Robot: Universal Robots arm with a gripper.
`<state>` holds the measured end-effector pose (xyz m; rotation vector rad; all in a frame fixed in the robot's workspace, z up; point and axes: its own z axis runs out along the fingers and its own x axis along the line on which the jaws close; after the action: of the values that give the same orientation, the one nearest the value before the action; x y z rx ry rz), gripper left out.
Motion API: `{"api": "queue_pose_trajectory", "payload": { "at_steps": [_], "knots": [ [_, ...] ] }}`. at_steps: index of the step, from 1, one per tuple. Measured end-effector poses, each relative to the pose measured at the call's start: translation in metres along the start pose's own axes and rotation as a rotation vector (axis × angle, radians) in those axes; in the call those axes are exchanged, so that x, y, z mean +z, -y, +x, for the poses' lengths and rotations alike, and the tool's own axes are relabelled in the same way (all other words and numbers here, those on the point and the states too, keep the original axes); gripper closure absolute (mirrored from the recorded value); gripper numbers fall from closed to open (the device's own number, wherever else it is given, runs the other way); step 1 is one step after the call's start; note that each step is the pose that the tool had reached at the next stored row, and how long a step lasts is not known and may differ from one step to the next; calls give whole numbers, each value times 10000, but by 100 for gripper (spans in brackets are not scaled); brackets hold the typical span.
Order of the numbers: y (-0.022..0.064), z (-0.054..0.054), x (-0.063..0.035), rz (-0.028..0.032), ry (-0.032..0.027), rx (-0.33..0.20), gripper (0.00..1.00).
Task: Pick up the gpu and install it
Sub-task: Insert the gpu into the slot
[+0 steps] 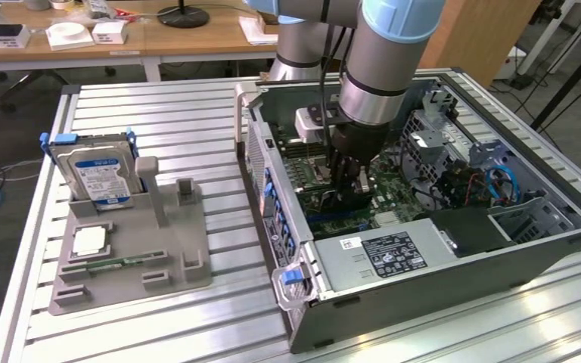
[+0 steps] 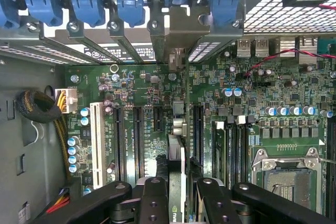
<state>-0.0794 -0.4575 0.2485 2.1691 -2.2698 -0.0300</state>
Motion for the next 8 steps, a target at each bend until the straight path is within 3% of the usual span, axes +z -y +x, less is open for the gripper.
{"api": "queue_pose_trajectory", "payload": {
  "at_steps": [8],
  "knots": [
    [0,0,0,0,0,0,74]
  ]
}}
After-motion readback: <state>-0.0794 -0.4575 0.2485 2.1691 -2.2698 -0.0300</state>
